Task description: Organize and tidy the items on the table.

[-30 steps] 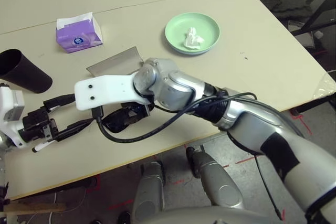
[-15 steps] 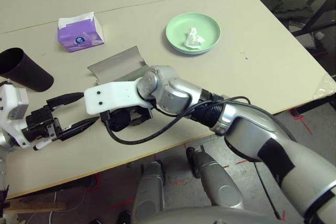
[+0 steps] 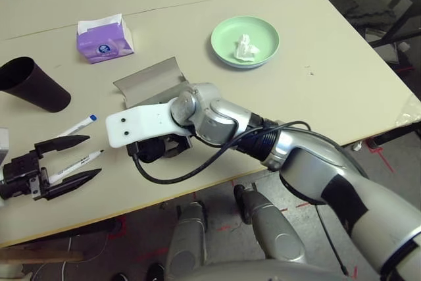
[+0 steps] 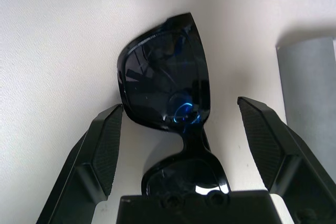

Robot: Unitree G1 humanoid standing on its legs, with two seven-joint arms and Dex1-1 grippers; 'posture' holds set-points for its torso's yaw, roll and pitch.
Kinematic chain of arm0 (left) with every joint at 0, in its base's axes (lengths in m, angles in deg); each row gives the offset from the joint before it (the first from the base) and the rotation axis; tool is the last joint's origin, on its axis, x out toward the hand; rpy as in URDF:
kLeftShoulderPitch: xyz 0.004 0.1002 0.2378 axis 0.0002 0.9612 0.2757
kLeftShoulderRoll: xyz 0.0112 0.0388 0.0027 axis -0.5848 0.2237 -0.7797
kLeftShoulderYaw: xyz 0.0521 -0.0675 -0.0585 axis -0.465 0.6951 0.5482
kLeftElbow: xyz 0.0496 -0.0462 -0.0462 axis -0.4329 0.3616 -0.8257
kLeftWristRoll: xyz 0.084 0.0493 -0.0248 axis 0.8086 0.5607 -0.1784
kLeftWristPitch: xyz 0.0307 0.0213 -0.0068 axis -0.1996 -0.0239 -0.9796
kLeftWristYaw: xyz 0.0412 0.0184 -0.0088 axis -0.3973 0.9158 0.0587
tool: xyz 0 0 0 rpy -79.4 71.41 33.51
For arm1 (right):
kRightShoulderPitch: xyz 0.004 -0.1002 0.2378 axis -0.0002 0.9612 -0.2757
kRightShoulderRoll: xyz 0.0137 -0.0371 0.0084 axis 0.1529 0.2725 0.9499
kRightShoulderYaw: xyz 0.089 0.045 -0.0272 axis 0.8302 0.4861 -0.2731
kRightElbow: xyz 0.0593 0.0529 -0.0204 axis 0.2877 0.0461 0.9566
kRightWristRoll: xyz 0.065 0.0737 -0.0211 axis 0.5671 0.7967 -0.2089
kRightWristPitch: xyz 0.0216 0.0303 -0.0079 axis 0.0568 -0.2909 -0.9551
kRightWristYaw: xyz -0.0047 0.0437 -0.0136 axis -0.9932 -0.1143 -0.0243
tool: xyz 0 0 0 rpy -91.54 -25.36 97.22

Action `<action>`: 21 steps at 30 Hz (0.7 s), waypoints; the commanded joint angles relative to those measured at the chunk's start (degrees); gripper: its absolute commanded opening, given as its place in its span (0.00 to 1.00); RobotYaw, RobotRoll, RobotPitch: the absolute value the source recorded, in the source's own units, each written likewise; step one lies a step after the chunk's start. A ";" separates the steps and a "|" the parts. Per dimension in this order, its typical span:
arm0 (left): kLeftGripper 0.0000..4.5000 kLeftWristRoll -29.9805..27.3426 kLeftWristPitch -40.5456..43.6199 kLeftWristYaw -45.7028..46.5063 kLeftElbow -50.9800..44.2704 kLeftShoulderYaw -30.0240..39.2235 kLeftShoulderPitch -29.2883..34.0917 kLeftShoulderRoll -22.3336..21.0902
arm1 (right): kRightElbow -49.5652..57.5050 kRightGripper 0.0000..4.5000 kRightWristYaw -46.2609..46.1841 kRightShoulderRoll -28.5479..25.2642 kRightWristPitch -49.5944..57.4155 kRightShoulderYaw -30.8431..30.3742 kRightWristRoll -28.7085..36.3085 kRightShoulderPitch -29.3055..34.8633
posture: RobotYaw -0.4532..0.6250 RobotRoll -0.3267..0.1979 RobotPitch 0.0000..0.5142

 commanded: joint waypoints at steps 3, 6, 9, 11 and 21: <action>1.00 -0.12 1.48 1.62 -2.88 -0.15 1.44 1.62 | 0.83 0.98 0.92 2.35 -0.84 0.05 -0.93 0.36 | 0.38 0.62 0.50; 1.00 -0.15 1.87 1.95 -3.74 -0.22 1.71 2.18 | 1.52 0.98 1.57 1.70 -0.68 -0.14 -1.27 0.44 | 0.37 0.62 0.50; 1.00 -0.14 2.22 2.18 -4.46 -0.32 1.88 2.67 | 1.80 0.98 2.64 0.54 -0.59 -0.37 -1.94 0.23 | 0.36 0.62 0.50; 1.00 -0.07 2.46 2.38 -4.93 -0.55 1.90 2.98 | 1.74 0.98 3.25 -0.27 -0.83 -0.22 -2.44 -0.14 | 0.36 0.62 0.50; 1.00 0.04 3.95 4.18 -6.95 -2.19 0.87 3.54 | 1.00 0.98 4.13 -0.17 -0.95 1.14 -3.67 -0.70 | 0.35 0.62 0.48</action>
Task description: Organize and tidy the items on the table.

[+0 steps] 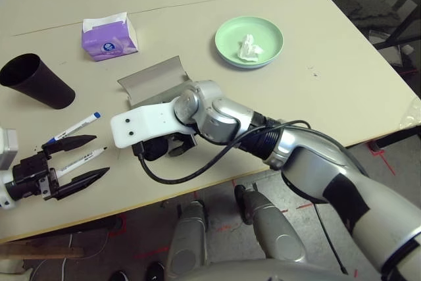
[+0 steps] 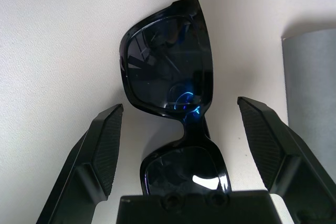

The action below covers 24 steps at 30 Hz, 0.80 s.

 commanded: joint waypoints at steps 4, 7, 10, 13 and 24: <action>1.00 -0.08 0.65 0.28 -1.04 -0.27 1.31 0.83 | 0.00 0.98 0.86 0.96 -0.69 0.91 -0.96 -0.61 | 0.35 0.62 0.48; 1.00 -0.15 0.38 0.09 -0.87 0.12 1.83 1.05 | -0.02 0.96 1.15 0.96 -0.90 0.98 -1.44 -0.51 | 0.36 0.62 0.48; 1.00 -0.21 0.29 0.12 -0.87 0.34 2.09 1.14 | 0.21 0.87 1.52 0.85 -0.98 1.11 -1.82 -0.26 | 0.36 0.62 0.48; 1.00 -0.27 0.23 0.34 -0.93 0.48 2.17 1.21 | 0.67 0.64 2.04 0.64 -0.95 1.20 -1.95 -0.05 | 0.36 0.62 0.48; 1.00 -1.47 1.89 3.67 -5.49 0.45 2.13 2.91 | 1.71 0.05 3.63 0.02 -0.60 2.64 -2.31 -0.31 | 0.38 0.62 0.45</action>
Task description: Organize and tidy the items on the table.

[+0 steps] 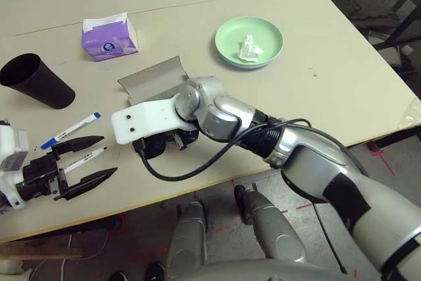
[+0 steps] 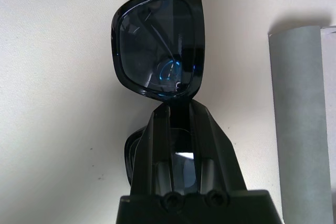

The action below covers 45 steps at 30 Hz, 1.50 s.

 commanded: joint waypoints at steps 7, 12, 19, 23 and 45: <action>1.00 -1.09 0.37 0.94 -1.05 0.22 1.21 1.50 | 1.98 0.05 2.45 -0.43 -0.01 -0.26 -0.74 0.01 | 0.37 0.62 0.46; 1.00 -0.84 0.17 0.84 -0.30 -0.04 0.75 1.61 | 1.79 0.05 3.46 -2.33 -3.49 -1.90 -3.20 -0.98 | 0.37 0.62 0.45; 1.00 -0.38 -0.05 1.34 0.11 -0.91 -0.03 2.33 | -1.22 0.04 3.76 -2.95 -9.88 -3.02 -6.32 -3.06 | 0.37 0.62 0.44; 1.00 -0.07 -0.75 1.36 0.72 -1.21 -0.09 2.97 | -5.42 0.04 3.34 -1.21 -12.21 -1.51 -6.82 -5.30 | 0.38 0.62 0.44; 1.00 -1.43 -3.95 3.95 6.52 1.36 -1.25 3.99 | -41.50 0.04 -10.52 6.96 -23.56 16.72 -3.34 -26.33 | 0.40 0.62 0.45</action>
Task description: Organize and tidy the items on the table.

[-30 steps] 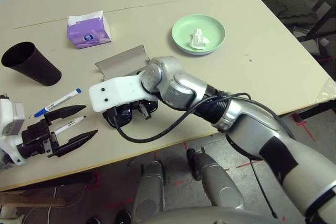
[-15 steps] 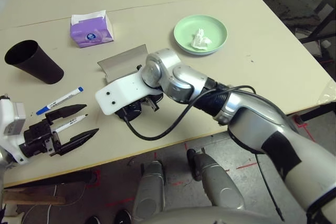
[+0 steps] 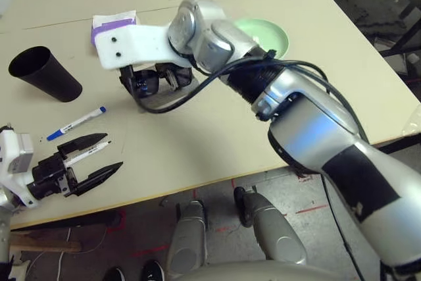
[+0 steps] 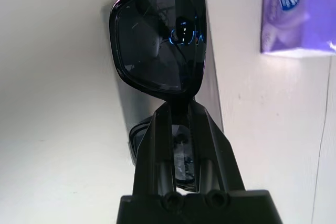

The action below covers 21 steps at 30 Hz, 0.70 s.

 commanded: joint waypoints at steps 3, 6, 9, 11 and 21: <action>1.00 -1.12 1.01 3.05 -0.03 3.72 1.66 1.08 | -3.46 0.04 -2.89 4.31 -3.03 1.45 -0.34 -2.01 | 0.40 0.62 0.45; 1.00 -1.28 1.16 3.96 -1.90 4.36 3.44 2.10 | -4.56 0.04 -4.36 5.02 -3.90 1.87 -0.32 -1.95 | 0.41 0.62 0.46; 1.00 -1.51 1.35 5.05 -3.50 4.65 4.90 3.12 | -5.29 0.04 -5.69 5.69 -4.56 2.17 -0.23 -1.88 | 0.42 0.62 0.47; 1.00 -1.62 1.34 5.66 -4.10 4.81 5.58 3.69 | -5.66 0.04 -6.61 6.10 -4.96 2.30 -0.18 -1.86 | 0.43 0.62 0.47; 1.00 -1.96 0.88 6.82 -4.34 5.94 6.88 5.04 | -6.97 0.04 -10.56 7.45 -6.39 3.07 0.33 -1.50 | 0.45 0.62 0.48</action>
